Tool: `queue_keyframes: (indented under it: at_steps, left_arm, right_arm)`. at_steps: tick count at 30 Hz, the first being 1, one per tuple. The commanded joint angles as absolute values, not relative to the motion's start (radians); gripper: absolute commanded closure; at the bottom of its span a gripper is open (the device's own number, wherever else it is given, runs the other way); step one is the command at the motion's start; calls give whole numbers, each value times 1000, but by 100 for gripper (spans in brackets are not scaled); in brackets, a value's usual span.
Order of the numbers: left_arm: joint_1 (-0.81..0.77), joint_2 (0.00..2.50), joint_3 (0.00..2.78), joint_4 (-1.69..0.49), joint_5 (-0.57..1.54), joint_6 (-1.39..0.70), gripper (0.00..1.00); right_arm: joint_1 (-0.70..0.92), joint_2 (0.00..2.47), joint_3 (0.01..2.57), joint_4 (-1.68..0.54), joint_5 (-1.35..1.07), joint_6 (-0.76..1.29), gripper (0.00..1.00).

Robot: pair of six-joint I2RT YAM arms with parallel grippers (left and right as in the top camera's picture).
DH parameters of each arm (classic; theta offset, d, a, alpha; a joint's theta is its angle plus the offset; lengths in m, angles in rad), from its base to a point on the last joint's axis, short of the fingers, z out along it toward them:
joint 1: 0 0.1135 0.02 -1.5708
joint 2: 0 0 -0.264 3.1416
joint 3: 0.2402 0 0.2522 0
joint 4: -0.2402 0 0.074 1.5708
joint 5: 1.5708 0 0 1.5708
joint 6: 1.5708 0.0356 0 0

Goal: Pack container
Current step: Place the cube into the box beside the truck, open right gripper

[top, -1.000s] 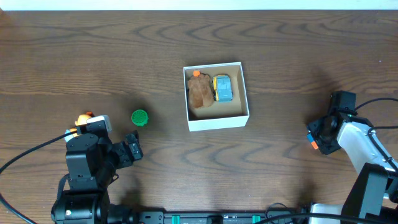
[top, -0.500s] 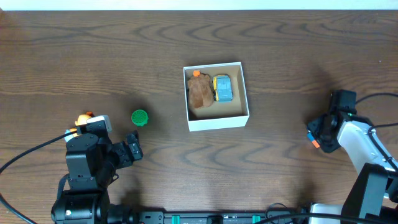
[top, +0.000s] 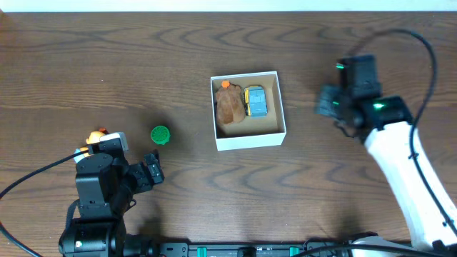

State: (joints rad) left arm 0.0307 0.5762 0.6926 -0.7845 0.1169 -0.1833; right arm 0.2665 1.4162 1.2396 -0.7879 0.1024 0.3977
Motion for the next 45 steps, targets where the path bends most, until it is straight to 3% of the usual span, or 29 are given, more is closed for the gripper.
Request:
queue_keyframes:
  at_steps: [1, 3, 8, 20, 35, 39, 42, 45]
  left_arm:
    - [29, 575, 711, -785, 120, -186, 2]
    - [29, 575, 711, -785, 120, -186, 2]
    - [29, 575, 711, -785, 120, -186, 2]
    - [29, 575, 711, -785, 120, -186, 2]
    - [29, 575, 711, -785, 120, -186, 2]
    - [29, 575, 711, -785, 120, -186, 2]
    - [29, 575, 711, -785, 120, -186, 2]
    - [29, 575, 711, -785, 120, -186, 2]
  right_arm:
    - [416, 1401, 1287, -761, 108, 313, 87]
    - [487, 1409, 1286, -723, 113, 335, 83]
    - [568, 1485, 1280, -705, 156, 473, 84]
    - [570, 1704, 1279, -692, 115, 524, 87]
    - [570, 1750, 1277, -757, 97, 573, 83]
    - [570, 1750, 1277, -762, 97, 580, 69]
    - [570, 1750, 1277, -763, 97, 580, 49]
    - [570, 1750, 1277, -760, 97, 580, 41]
